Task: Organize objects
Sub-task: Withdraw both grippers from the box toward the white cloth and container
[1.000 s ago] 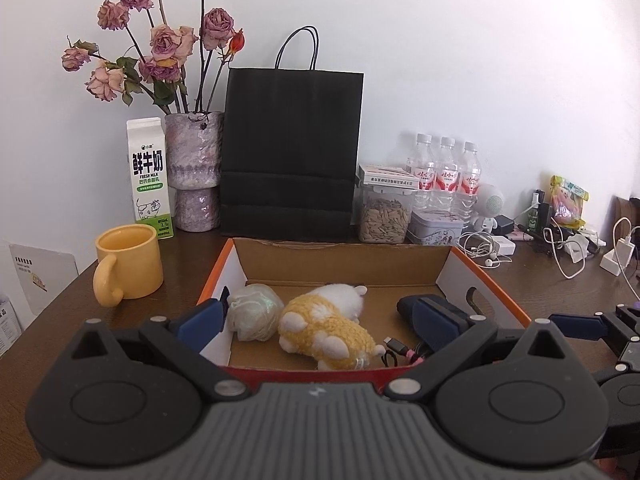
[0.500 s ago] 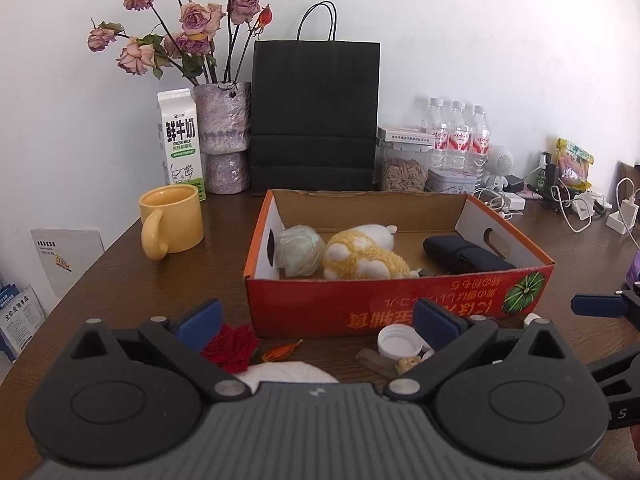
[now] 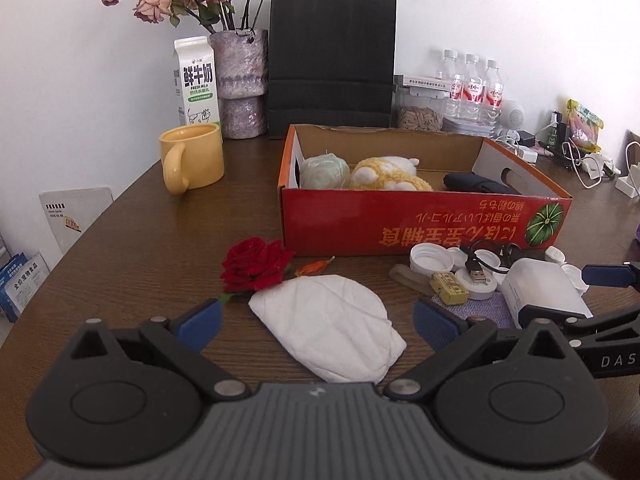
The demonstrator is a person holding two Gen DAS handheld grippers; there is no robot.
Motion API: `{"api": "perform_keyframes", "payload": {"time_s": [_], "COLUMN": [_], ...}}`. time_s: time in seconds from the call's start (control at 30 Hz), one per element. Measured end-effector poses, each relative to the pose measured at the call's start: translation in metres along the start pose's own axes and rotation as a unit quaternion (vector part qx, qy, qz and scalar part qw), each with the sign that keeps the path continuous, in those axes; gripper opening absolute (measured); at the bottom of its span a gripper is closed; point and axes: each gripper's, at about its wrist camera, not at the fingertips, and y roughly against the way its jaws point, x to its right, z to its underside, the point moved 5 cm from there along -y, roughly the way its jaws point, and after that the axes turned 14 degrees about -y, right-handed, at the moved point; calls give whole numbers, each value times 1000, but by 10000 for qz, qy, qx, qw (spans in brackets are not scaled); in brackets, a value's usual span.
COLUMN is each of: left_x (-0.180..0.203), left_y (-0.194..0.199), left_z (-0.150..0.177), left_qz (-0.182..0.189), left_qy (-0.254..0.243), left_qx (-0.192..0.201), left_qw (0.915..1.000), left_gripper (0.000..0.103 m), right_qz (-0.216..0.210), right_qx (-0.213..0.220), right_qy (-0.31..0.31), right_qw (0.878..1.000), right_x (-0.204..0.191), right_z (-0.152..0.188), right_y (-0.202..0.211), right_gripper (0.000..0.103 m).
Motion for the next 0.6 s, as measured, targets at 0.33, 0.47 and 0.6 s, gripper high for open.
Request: {"api": "perform_keyframes", "payload": {"time_s": [0.33,0.47,0.6], "left_x": [11,11,12], "left_y": [-29,-44,-55], "left_z": [0,-2,-4], "left_qz": [-13,-237,-514], "left_qy": [264,462,541], "left_qx": [-455,-595,-651], "left_qw": [9986,9969,9951], "left_gripper": [103,103,103], "right_qz": [258,245,231], "right_qx": [-189,-194,-179], "right_qy": [-115,-160,-202], "right_qw": [9994,9994,9994], "right_x": [1,3,6], "right_z": [7,7,6], "right_y": [-18,-19,-19], "right_gripper": [102,102,102]}}
